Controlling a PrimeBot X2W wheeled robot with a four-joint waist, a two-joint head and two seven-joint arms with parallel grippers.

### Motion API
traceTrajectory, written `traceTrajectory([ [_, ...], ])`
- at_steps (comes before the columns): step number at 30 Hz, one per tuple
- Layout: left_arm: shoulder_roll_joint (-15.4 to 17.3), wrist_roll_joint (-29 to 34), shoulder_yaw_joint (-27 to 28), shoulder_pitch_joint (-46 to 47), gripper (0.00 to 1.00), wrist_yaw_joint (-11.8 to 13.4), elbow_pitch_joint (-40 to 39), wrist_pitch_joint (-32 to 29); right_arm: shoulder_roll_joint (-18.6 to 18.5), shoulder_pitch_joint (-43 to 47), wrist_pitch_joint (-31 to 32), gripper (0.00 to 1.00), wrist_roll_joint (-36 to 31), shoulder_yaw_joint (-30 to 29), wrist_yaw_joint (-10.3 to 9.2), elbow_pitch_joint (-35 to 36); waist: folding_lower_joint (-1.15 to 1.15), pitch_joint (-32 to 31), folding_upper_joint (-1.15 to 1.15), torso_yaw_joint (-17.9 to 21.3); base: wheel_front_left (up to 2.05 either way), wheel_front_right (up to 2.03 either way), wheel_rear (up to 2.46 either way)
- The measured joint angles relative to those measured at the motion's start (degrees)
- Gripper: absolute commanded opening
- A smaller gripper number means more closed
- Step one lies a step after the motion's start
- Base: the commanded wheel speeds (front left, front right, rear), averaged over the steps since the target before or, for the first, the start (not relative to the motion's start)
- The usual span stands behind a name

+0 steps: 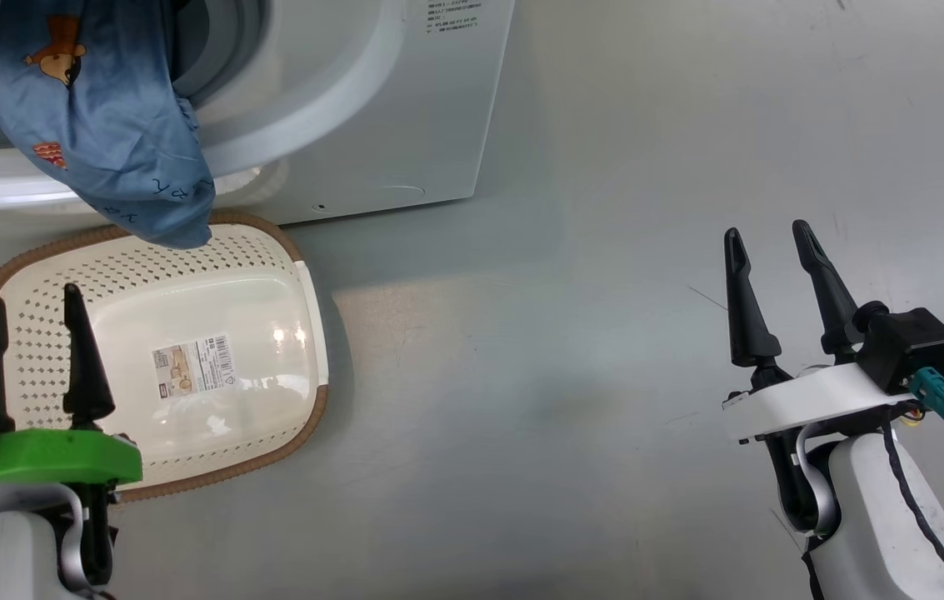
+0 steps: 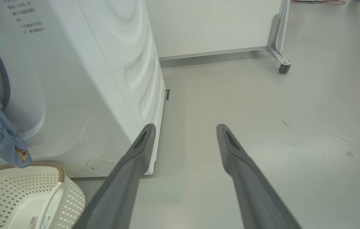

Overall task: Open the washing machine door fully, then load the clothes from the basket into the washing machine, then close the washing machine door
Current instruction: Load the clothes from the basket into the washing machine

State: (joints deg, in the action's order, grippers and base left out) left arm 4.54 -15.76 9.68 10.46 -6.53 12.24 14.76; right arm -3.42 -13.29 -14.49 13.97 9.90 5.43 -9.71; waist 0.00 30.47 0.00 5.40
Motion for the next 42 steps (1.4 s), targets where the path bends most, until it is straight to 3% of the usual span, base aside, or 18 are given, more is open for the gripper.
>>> traceTrajectory([
  [23,-1.4,0.7,1.4,-6.4,1.00,0.0,-5.3,0.0,0.0,0.0,0.0,1.00,0.0,-0.1,0.09,0.1,0.00,0.7,0.00,0.2,0.00,0.00,0.00],
  [42,-1.5,2.0,0.4,-6.2,1.00,-0.3,-3.3,0.0,0.1,0.0,0.0,1.00,0.0,0.8,0.58,-0.1,0.00,1.0,0.00,1.2,0.00,0.00,0.00],
])
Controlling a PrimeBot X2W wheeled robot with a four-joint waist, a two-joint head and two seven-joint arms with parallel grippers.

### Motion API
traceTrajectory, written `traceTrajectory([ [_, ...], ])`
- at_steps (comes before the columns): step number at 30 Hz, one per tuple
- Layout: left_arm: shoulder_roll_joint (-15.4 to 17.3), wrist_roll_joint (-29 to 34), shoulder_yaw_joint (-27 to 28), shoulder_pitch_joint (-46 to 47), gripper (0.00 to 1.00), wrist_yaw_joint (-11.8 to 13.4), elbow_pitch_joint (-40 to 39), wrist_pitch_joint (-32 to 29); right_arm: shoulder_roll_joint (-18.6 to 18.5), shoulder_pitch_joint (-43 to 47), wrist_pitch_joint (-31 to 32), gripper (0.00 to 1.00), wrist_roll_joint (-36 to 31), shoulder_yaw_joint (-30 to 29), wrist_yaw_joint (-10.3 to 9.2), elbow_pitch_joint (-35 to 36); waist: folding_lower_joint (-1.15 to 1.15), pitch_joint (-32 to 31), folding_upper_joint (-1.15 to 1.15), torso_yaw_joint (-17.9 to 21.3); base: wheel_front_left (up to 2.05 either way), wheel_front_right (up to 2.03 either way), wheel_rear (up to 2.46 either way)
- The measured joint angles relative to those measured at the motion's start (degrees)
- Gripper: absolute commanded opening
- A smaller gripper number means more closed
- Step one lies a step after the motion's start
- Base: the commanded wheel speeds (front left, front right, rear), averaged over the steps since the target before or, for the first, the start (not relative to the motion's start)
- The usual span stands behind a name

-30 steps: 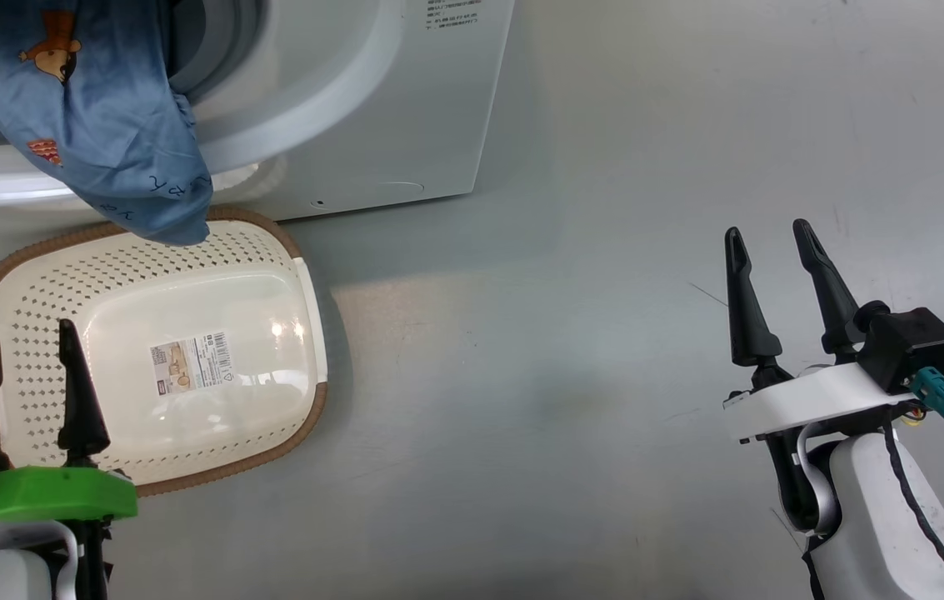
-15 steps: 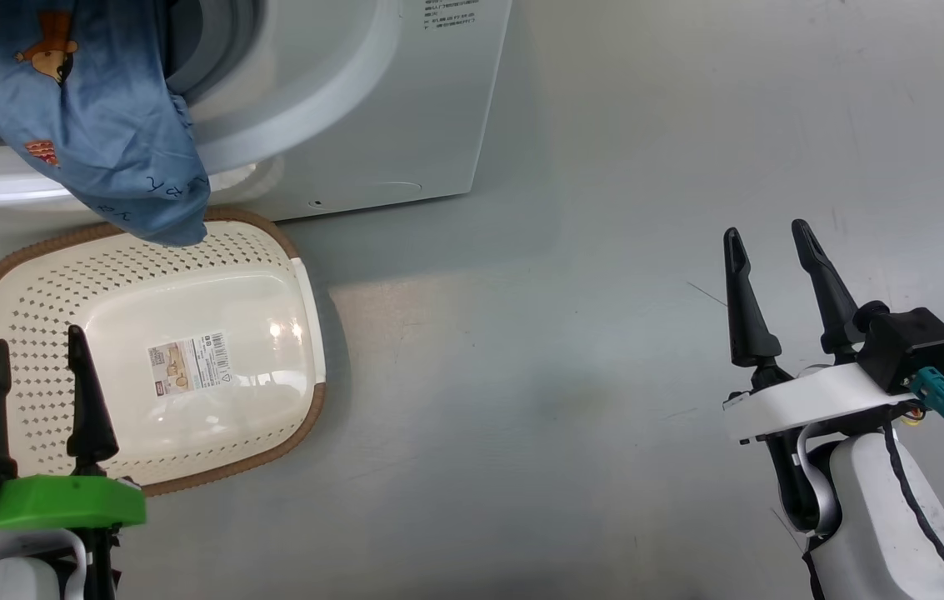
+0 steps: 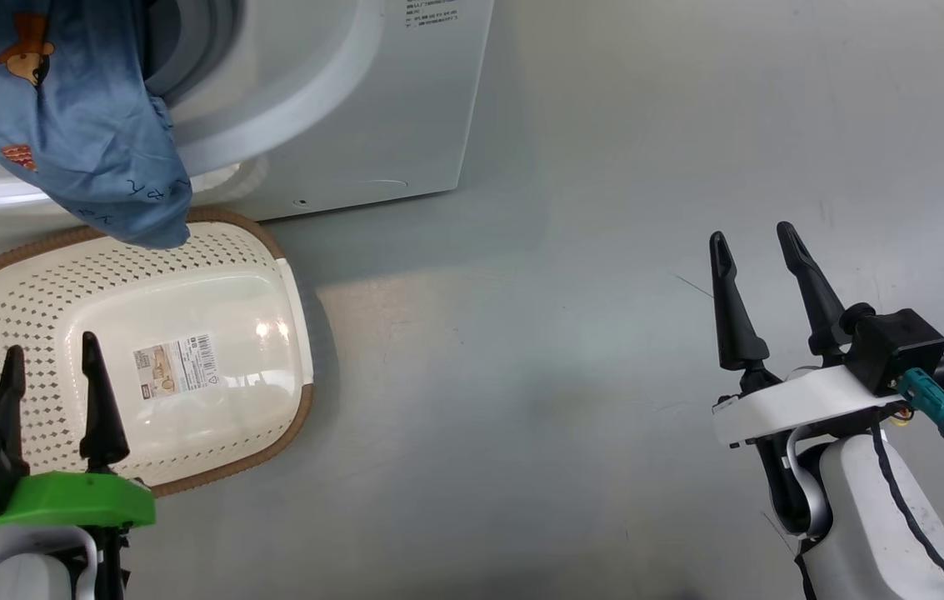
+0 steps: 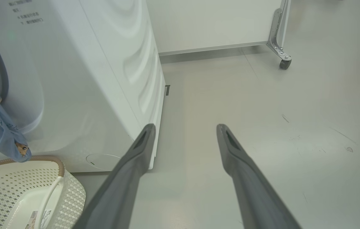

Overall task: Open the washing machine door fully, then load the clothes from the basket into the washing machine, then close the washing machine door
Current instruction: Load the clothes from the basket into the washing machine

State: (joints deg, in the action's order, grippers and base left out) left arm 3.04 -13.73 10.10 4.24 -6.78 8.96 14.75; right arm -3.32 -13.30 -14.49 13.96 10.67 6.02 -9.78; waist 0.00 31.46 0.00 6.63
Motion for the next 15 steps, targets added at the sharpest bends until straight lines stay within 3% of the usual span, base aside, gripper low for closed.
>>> traceTrajectory([
  [15,2.2,1.0,-2.0,8.5,1.00,-0.3,7.7,0.0,0.1,-0.2,0.0,1.00,0.0,1.4,0.42,-0.1,0.00,2.0,0.00,2.7,0.00,0.00,0.00],
])
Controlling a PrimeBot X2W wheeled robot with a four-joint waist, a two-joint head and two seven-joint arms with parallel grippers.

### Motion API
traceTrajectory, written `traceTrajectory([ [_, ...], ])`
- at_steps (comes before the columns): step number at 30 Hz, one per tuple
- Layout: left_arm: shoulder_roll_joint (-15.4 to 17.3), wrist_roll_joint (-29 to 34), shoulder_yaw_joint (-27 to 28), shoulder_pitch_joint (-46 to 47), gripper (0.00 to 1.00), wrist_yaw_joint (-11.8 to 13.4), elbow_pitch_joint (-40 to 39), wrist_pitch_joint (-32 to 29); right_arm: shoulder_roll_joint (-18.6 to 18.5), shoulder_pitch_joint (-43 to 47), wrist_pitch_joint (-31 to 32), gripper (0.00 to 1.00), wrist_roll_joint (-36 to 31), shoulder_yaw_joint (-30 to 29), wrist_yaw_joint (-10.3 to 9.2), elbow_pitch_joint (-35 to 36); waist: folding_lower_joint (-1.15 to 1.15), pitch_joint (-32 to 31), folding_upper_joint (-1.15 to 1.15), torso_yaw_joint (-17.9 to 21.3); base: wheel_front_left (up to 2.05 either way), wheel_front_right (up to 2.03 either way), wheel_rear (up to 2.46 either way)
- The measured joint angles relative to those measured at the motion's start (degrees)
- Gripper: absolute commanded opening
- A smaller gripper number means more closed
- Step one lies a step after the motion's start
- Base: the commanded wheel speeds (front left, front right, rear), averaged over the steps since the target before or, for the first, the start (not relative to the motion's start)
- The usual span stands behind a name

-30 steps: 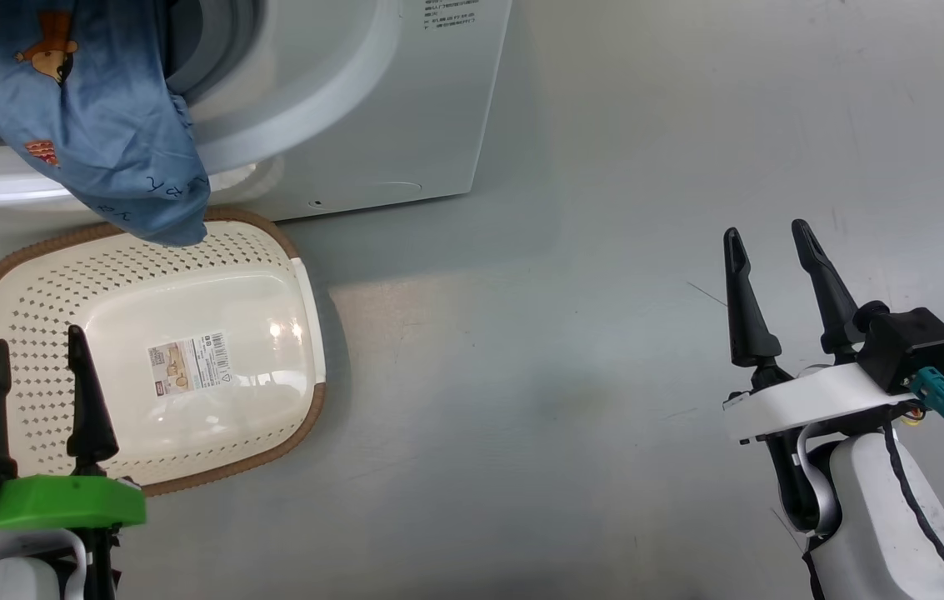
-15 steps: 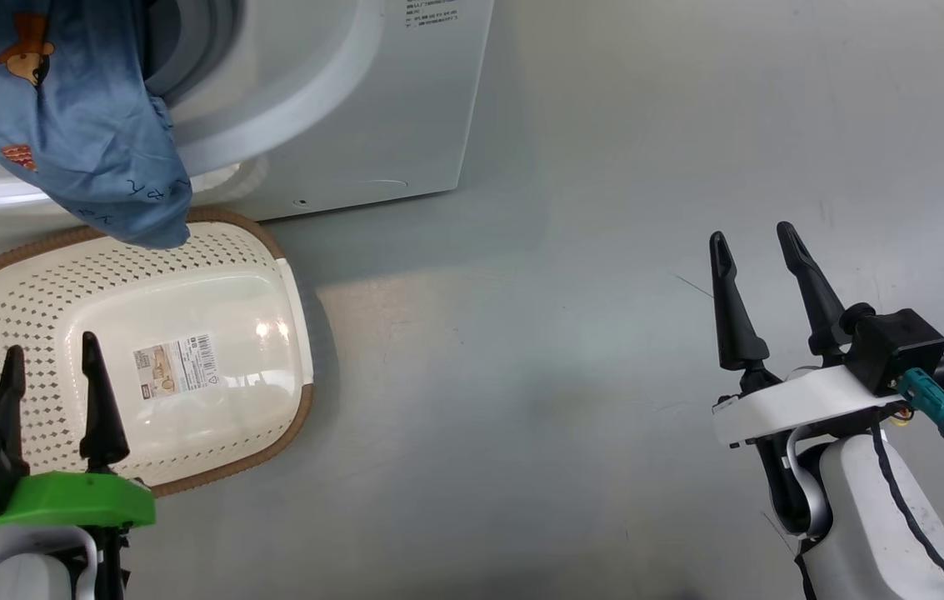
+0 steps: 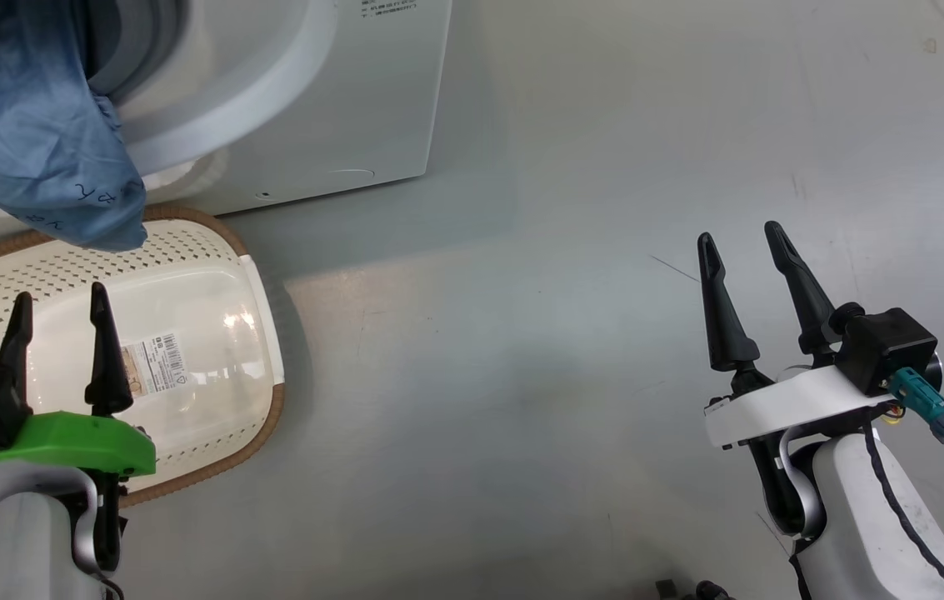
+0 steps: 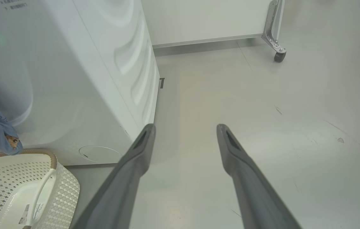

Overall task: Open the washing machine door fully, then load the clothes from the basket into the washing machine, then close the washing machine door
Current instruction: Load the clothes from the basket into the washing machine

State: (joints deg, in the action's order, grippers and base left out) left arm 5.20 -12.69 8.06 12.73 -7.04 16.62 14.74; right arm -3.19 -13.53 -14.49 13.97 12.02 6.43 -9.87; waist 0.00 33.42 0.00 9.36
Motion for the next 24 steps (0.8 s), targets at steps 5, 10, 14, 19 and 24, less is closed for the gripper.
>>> traceTrajectory([
  [5,0.7,0.1,-0.7,1.9,1.00,0.0,3.3,0.0,0.0,0.0,0.0,1.00,0.0,-0.2,0.00,0.4,0.00,1.2,0.00,0.7,0.00,0.00,0.00],
  [10,1.4,0.0,-0.5,6.5,1.00,0.0,5.4,0.0,0.1,-0.1,0.0,1.00,0.0,-0.2,-0.01,1.0,0.00,3.2,0.00,1.2,0.00,0.00,0.00],
  [14,2.2,0.0,0.1,9.6,1.00,0.0,6.9,0.0,0.1,-0.2,0.0,1.00,0.1,-0.1,-0.01,1.5,0.00,4.7,0.00,1.5,0.00,0.00,0.00],
  [19,3.6,-0.6,1.3,12.9,1.00,0.0,8.6,0.0,0.3,-0.7,0.0,1.00,0.1,0.3,-0.01,1.7,0.00,6.4,0.00,2.0,0.00,0.00,0.00],
  [24,3.5,-1.2,1.2,16.2,1.00,0.0,9.5,0.0,0.4,-1.3,0.0,1.00,0.3,0.5,-0.03,1.9,0.00,7.8,0.00,2.8,0.00,0.00,0.00],
])
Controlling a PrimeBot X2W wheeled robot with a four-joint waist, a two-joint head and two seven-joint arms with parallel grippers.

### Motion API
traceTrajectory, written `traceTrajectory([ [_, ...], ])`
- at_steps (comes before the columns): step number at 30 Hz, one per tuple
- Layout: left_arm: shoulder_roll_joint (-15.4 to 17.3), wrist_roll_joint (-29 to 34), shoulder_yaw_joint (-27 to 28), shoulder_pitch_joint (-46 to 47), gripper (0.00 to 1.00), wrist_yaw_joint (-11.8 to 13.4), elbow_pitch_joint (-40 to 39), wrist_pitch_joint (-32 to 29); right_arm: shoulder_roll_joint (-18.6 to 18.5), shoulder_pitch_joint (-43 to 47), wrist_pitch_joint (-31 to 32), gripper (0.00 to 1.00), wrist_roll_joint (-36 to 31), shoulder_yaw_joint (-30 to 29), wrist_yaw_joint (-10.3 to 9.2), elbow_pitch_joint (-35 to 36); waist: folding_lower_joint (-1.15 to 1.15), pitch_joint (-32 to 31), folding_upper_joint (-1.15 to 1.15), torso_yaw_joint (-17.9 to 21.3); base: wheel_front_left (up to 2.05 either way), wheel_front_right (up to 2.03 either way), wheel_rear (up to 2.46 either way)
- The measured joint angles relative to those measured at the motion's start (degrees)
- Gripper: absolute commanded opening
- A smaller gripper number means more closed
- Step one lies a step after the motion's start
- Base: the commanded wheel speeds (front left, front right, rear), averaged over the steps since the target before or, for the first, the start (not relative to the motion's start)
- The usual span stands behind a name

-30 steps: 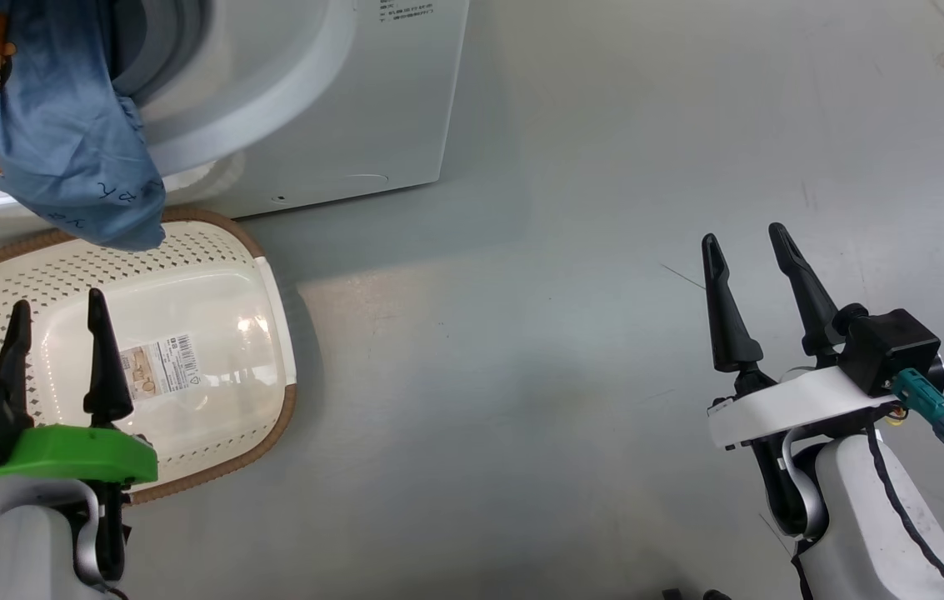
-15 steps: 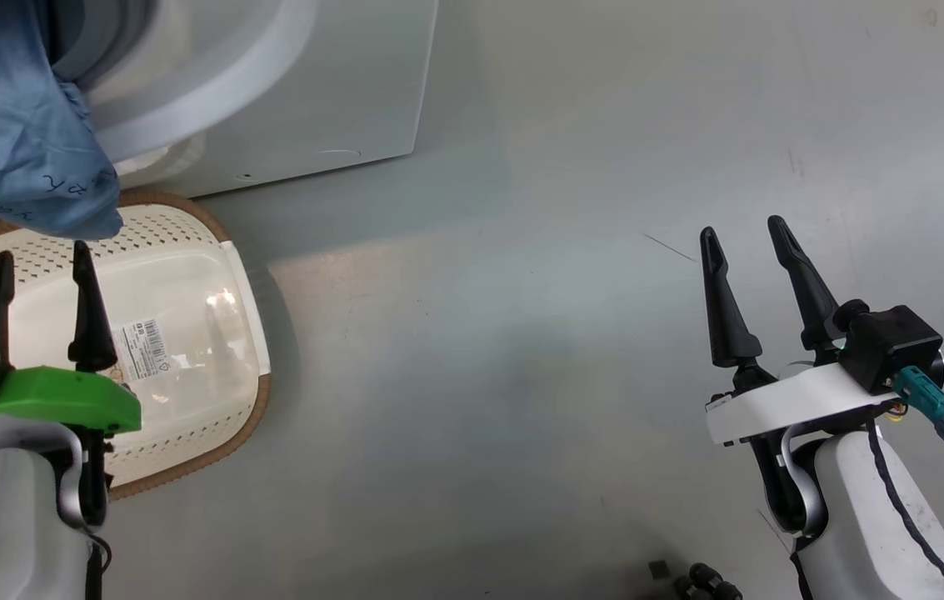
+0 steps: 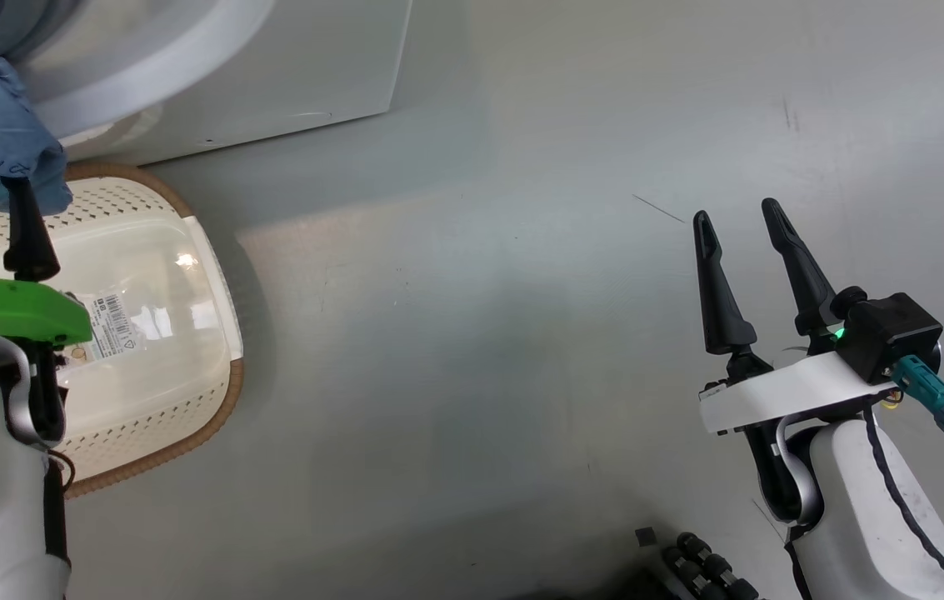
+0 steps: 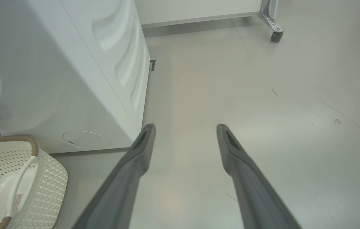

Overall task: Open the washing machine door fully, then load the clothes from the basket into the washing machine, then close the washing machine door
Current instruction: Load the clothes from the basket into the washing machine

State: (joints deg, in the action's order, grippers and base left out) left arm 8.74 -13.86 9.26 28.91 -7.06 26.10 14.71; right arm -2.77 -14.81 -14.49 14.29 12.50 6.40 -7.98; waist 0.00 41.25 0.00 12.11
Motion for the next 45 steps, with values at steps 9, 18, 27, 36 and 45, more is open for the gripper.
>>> traceTrajectory([
  [9,-0.1,-2.3,-0.2,4.9,0.35,-0.1,1.7,0.0,0.1,0.0,0.0,1.00,0.5,-0.1,-0.57,0.0,0.00,0.7,0.00,0.6,0.00,0.00,0.00],
  [18,-1.4,-3.4,-2.0,5.0,0.00,-0.1,2.9,0.0,0.2,-0.1,0.0,1.00,0.7,-1.1,-1.00,-0.2,0.00,-0.8,0.00,-0.6,0.00,0.00,0.00],
  [27,-2.6,-4.0,-2.9,2.6,0.00,-0.3,-1.0,0.0,0.1,-0.1,0.0,1.00,0.7,-2.1,-1.00,-1.0,0.00,-3.4,0.00,-3.0,0.00,0.00,0.00],
  [36,-1.4,-4.0,-3.4,1.5,0.00,-0.3,-6.8,0.0,0.1,0.0,0.0,1.00,0.6,-2.3,-1.00,-1.8,0.00,-6.4,0.00,-4.8,0.00,0.00,0.00],
  [45,3.2,-3.6,-5.6,2.6,0.00,-0.3,-6.9,0.0,0.1,0.1,0.0,1.00,0.7,-0.7,-0.92,-2.2,0.00,-8.4,0.00,-5.0,0.00,0.00,0.00],
])
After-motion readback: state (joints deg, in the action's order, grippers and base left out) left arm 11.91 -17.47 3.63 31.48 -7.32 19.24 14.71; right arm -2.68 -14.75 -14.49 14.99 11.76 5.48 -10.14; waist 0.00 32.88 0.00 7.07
